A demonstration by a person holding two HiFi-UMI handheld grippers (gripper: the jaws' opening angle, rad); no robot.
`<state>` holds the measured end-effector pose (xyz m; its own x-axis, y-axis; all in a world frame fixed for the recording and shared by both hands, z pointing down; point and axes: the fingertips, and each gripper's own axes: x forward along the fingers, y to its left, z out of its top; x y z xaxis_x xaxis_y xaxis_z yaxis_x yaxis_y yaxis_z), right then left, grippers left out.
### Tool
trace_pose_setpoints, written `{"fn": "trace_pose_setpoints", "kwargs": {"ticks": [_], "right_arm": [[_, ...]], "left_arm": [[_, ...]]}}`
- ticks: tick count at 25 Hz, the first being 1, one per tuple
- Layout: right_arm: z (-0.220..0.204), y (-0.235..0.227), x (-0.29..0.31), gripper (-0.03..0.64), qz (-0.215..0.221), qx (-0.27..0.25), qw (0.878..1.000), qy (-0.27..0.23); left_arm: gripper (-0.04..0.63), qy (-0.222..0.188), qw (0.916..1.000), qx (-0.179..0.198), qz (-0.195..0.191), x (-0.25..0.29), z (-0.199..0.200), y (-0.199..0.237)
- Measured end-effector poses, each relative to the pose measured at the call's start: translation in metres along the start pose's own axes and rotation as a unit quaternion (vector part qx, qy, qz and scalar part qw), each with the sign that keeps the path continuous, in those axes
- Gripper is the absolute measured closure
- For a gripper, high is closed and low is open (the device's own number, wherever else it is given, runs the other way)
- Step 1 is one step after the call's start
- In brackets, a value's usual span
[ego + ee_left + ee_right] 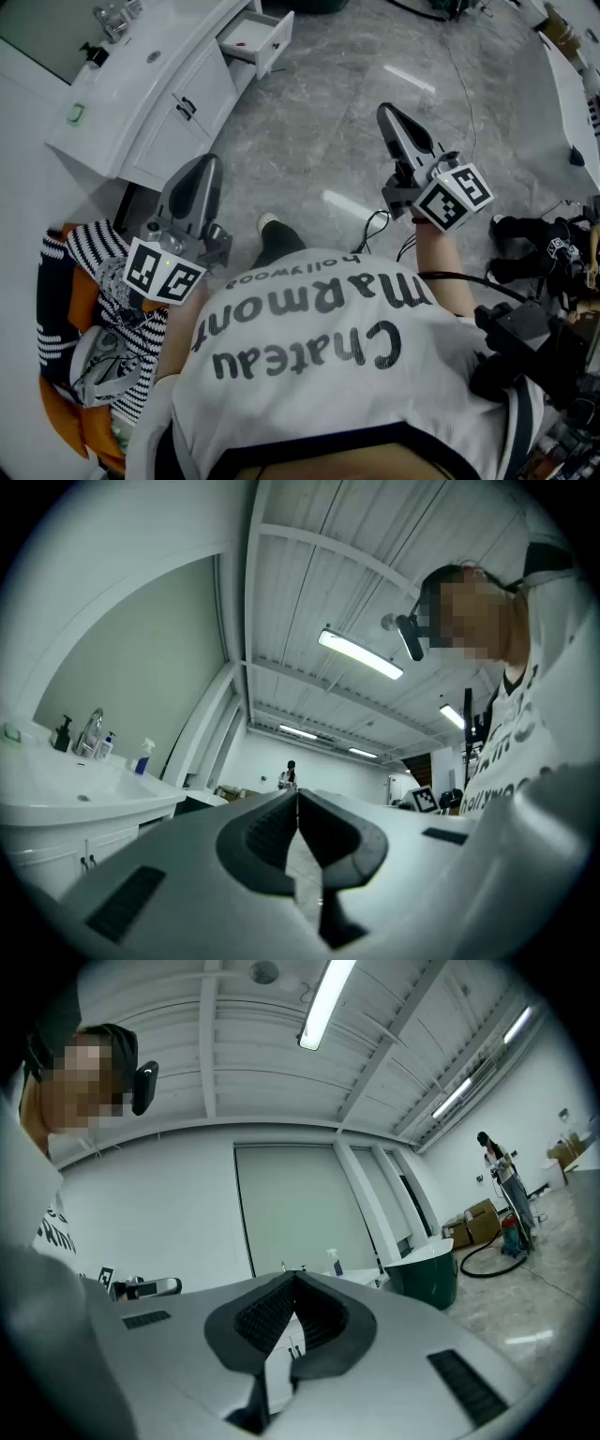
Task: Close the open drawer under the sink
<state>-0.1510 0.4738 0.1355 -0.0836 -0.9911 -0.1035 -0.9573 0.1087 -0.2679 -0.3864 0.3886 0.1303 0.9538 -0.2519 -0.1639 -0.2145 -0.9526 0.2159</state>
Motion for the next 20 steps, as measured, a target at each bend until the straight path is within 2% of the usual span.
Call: {"fn": "trace_pose_setpoints", "kwargs": {"ticks": [8,15,20], "right_arm": [[0.001,0.006,0.002,0.606,0.007,-0.006,1.000,0.002],[-0.005,0.018,0.002,0.604,0.042,0.002,0.999,-0.005],[-0.018,-0.007,0.039,0.604,0.049,-0.046,0.997,0.041]], "left_arm": [[0.585,-0.004,1.0000,0.001,0.004,-0.003,0.003,0.007],[0.586,-0.031,0.9995,0.002,0.009,-0.010,0.003,0.009],[0.586,-0.004,0.9990,0.026,-0.037,0.043,-0.001,0.021]]}}
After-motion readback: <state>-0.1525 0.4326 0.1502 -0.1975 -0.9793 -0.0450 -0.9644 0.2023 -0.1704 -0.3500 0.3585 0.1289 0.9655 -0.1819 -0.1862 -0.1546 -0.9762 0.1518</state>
